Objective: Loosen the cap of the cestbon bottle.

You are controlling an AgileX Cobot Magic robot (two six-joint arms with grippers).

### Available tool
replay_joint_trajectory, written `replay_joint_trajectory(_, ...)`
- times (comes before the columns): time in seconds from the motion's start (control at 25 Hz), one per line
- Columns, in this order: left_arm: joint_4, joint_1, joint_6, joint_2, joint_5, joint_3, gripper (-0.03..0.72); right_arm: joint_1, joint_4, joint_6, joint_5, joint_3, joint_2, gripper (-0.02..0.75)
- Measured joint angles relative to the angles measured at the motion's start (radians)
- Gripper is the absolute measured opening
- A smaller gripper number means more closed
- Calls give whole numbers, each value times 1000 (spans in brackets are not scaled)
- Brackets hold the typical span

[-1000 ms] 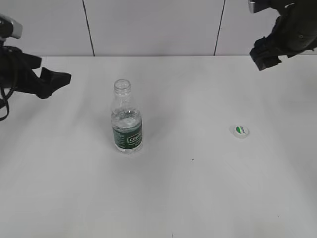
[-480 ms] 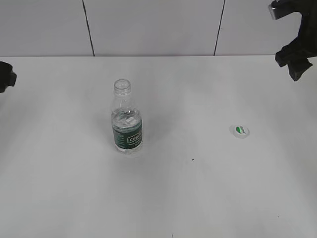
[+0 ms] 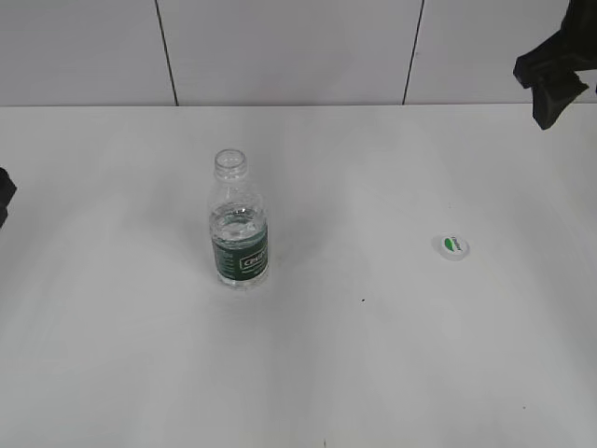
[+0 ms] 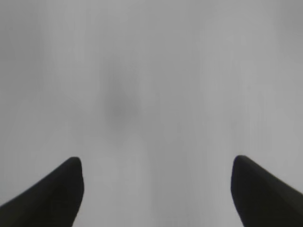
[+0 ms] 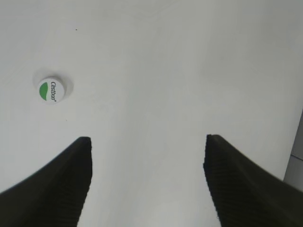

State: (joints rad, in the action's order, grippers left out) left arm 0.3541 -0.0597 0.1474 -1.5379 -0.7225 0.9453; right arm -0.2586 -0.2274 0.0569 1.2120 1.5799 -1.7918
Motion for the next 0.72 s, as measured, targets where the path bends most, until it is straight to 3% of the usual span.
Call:
replay_joint_trajectory(0.28, -170, 0, -90, 5, -309, 166, 572, 0, 76, 33, 3, 2, 102, 561)
replay_joint_trajectory(0.6, -239, 0, -147, 123, -436, 175, 571, 15, 141, 108, 4, 2, 239, 562)
replay_joint_trajectory(0.72, -239, 0, -165, 181, -457, 175, 571, 78, 197, 124, 5, 2, 256, 562)
